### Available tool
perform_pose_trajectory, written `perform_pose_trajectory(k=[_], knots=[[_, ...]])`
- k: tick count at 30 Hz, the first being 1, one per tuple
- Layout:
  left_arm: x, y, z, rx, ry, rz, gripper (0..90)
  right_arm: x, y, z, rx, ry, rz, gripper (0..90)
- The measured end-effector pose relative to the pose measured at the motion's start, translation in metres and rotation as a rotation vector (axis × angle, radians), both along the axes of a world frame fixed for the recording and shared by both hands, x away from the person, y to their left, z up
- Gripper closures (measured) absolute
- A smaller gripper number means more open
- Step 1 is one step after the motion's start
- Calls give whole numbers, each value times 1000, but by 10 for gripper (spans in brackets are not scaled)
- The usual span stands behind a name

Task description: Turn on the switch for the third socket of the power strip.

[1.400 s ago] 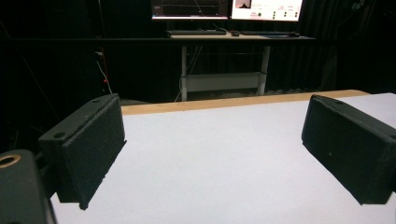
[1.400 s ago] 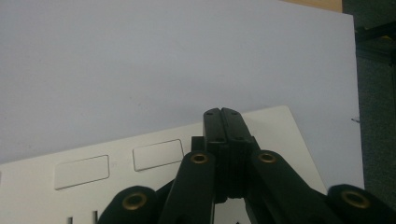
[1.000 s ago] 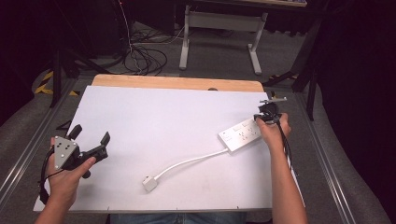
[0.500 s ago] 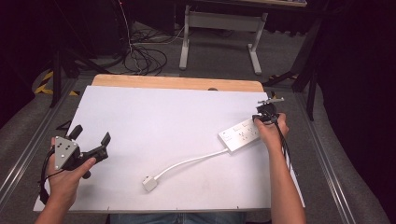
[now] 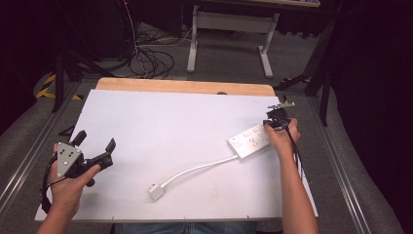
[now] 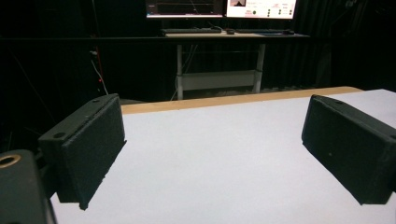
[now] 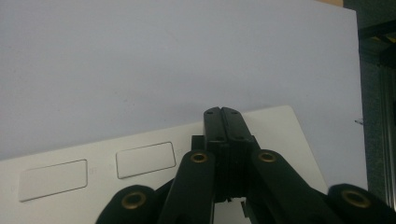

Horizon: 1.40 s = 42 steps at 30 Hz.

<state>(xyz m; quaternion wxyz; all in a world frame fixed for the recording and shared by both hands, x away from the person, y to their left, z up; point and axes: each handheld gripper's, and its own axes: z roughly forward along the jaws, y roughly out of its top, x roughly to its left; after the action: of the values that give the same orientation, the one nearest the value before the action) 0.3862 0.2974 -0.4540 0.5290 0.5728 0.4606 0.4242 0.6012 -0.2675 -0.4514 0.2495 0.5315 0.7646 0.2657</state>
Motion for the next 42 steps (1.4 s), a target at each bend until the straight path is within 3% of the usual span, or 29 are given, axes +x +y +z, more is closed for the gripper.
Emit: perform_pose_trajectory(k=[17, 21, 23, 26, 42], knots=[[0, 0, 0, 0, 3, 0, 64, 0, -1, -1, -14, -9, -16, 900], [1, -1, 0, 0, 2, -3, 64, -1, 2, -2, -38, -19, -15, 900], [1, -1, 0, 0, 2, -3, 64, -2, 4, -1, -22, -17, -2, 900], [1, -1, 0, 0, 2, -4, 64, -4, 10, -2, -61, -14, -1, 900], [1, -1, 0, -2, 3, -4, 64, -4, 10, -2, -45, -11, 10, 900]])
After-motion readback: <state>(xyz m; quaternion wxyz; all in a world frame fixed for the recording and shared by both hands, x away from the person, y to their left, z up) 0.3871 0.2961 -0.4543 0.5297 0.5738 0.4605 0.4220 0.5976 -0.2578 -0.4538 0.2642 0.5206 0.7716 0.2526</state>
